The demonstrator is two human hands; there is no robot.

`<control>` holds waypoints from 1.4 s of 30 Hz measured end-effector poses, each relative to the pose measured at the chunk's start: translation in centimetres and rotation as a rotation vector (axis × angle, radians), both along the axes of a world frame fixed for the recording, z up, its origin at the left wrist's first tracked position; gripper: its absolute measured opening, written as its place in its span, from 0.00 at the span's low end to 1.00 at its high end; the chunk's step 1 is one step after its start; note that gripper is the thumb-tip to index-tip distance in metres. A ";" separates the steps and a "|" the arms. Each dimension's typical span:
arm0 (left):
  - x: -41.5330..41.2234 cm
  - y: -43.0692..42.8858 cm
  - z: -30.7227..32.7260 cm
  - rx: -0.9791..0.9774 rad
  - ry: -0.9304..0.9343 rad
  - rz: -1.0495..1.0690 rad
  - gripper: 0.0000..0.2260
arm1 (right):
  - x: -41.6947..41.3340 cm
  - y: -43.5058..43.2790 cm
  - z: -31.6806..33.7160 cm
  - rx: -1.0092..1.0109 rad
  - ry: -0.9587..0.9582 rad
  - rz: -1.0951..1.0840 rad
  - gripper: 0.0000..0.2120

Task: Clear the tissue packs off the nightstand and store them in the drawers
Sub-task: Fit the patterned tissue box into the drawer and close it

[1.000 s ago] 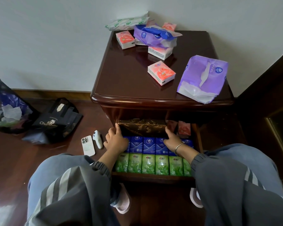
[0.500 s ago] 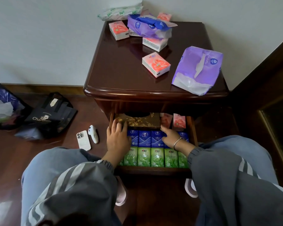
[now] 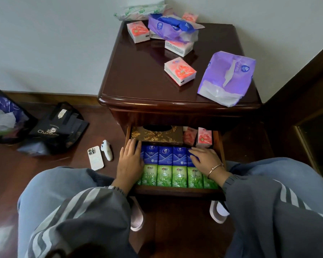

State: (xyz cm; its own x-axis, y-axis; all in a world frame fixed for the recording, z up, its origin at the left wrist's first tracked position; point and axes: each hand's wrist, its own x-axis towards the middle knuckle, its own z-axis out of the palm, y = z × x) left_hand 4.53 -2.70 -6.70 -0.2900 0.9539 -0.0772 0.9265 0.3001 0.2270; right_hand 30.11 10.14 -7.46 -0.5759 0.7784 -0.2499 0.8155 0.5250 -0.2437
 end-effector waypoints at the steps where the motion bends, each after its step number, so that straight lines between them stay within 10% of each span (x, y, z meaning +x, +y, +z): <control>1: -0.1 -0.3 0.0 0.058 -0.019 0.035 0.29 | 0.4 -0.3 -0.1 -0.013 0.007 0.014 0.20; 6: -1.2 -1.7 -1.0 -0.112 -0.287 0.346 0.32 | 2.5 -2.0 -0.6 -0.154 0.012 -0.021 0.23; 16: -1.3 -4.3 -1.3 -0.155 -0.346 0.313 0.25 | 3.6 -4.0 -0.6 -0.231 0.000 0.005 0.26; 23: -1.1 -4.9 -0.9 -0.117 -0.372 0.319 0.24 | 1.9 -1.4 0.7 -0.063 0.159 -0.081 0.24; 42: -0.9 -4.2 -0.8 -0.032 -0.476 0.407 0.22 | -3.3 2.5 -1.8 0.142 -0.123 -0.111 0.34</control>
State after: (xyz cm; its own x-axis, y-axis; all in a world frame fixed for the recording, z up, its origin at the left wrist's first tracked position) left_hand 3.62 -6.86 -7.54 -0.5566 0.7691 -0.3142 0.5360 0.6214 0.5714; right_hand 26.80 12.66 -9.22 -0.4569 0.8676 -0.1963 0.8890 0.4527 -0.0685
